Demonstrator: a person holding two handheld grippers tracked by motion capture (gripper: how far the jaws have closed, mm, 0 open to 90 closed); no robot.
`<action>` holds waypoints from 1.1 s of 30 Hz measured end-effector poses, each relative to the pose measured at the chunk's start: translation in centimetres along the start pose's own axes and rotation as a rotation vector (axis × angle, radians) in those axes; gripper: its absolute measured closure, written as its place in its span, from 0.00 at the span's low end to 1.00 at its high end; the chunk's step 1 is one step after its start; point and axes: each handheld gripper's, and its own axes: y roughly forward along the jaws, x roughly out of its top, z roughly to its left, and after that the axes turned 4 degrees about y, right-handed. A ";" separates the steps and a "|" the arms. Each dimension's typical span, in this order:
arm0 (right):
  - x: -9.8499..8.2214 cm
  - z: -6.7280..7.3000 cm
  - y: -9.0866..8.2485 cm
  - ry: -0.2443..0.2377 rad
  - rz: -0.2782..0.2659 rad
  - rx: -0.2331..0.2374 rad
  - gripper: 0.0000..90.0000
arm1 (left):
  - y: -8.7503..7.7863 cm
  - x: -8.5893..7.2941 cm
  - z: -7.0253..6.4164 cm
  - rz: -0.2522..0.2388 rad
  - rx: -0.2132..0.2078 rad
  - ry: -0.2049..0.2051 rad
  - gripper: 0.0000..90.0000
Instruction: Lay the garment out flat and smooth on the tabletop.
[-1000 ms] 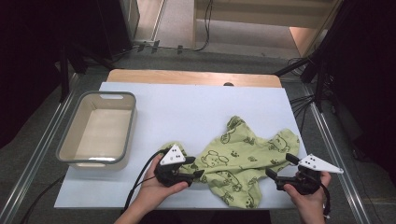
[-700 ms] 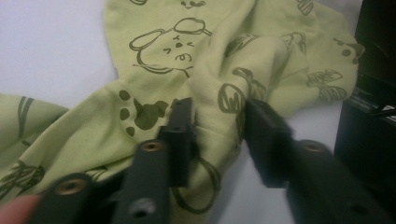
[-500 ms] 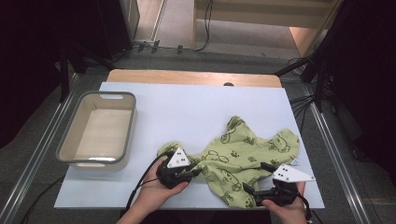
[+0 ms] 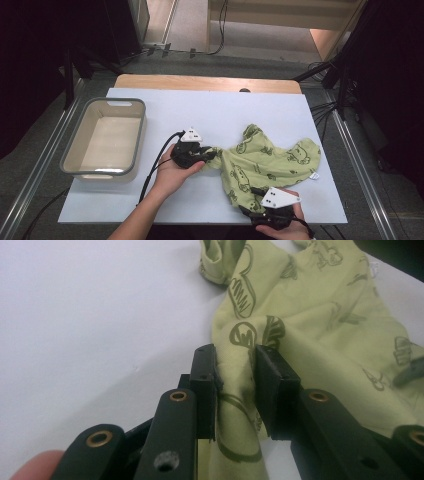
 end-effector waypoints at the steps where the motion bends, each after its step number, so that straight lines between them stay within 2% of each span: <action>1: -0.1 0.0 0.3 -0.010 0.024 -0.014 0.55 | 0.0 -0.1 0.1 -0.005 -0.003 -0.005 0.78; 2: -0.1 -0.1 0.5 -0.019 0.044 -0.022 0.65 | -0.1 -0.2 0.2 -0.008 -0.003 -0.011 0.78; 4: 0.0 -0.6 0.3 -0.003 0.046 -0.029 0.83 | -0.2 -0.3 0.4 -0.006 -0.006 -0.012 0.78; 6: 0.6 -1.3 -0.4 0.019 0.024 -0.025 0.89 | -0.4 -0.4 0.4 -0.006 -0.008 -0.004 0.81; 8: 2.0 -3.0 -1.8 0.039 -0.045 -0.052 0.90 | -0.6 -0.3 0.6 -0.011 -0.014 -0.008 0.83; 9: 2.0 -3.0 -1.8 0.039 -0.045 -0.052 0.90 | -0.8 -0.2 0.7 -0.018 -0.012 -0.018 0.83; 10: 3.2 -4.8 -2.7 0.072 -0.099 -0.079 0.90 | -1.2 0.3 1.1 -0.037 0.000 -0.039 0.83; 11: 3.2 -4.8 -2.7 0.072 -0.099 -0.079 0.90 | -1.2 0.3 1.1 -0.037 0.000 -0.039 0.83; 12: 4.6 -6.8 -3.4 0.115 -0.156 -0.107 0.90 | -1.3 0.6 1.3 -0.048 0.002 -0.047 0.83; 13: 4.6 -6.8 -3.4 0.115 -0.156 -0.107 0.90 | -1.3 1.0 1.4 -0.060 0.006 -0.053 0.83; 14: 6.2 -9.1 -3.6 0.156 -0.186 -0.120 0.90 | -1.4 1.4 1.6 -0.073 0.010 -0.054 0.83; 15: 6.2 -9.1 -3.6 0.156 -0.186 -0.120 0.90 | -1.4 1.9 1.8 -0.084 0.012 -0.058 0.83; 17: 7.7 -11.3 -3.2 0.181 -0.196 -0.143 0.91 | -1.2 2.8 2.1 -0.108 0.020 -0.066 0.83; 18: 9.0 -13.3 -2.6 0.201 -0.187 -0.178 0.91 | -1.0 3.4 2.3 -0.118 0.027 -0.063 0.83; 19: 9.0 -13.3 -2.6 0.201 -0.187 -0.178 0.91 | -0.8 3.9 2.4 -0.121 0.036 -0.061 0.83; 24: 11.4 -17.7 -1.1 0.253 -0.169 -0.234 0.91 | 0.7 6.1 3.6 -0.138 0.078 -0.084 0.83; 25: 11.7 -18.6 -0.8 0.267 -0.162 -0.248 0.91 | 1.0 6.4 3.9 -0.149 0.102 -0.097 0.79; 27: 11.9 -20.0 -0.2 0.304 -0.130 -0.340 0.83 | 1.3 6.7 4.2 -0.172 0.153 -0.128 0.67; 28: 11.8 -20.7 0.0 0.327 -0.120 -0.388 0.74 | 1.3 6.7 4.2 -0.178 0.159 -0.144 0.61; 29: 11.6 -21.2 0.0 0.357 -0.119 -0.410 0.66 | 1.3 6.6 4.2 -0.178 0.156 -0.153 0.57; 30: 11.3 -21.6 -0.2 0.392 -0.127 -0.405 0.57 | 1.3 6.5 4.0 -0.177 0.140 -0.159 0.53; 31: 11.1 -21.7 -0.5 0.422 -0.147 -0.379 0.48 | 1.3 6.2 3.8 -0.179 0.120 -0.149 0.50; 32: 10.9 -21.7 -0.8 0.437 -0.160 -0.346 0.41 | 1.4 5.9 3.5 -0.174 0.110 -0.135 0.48; 33: 10.6 -21.4 -1.2 0.422 -0.168 -0.316 0.36 | 1.4 5.6 3.4 -0.166 0.105 -0.122 0.46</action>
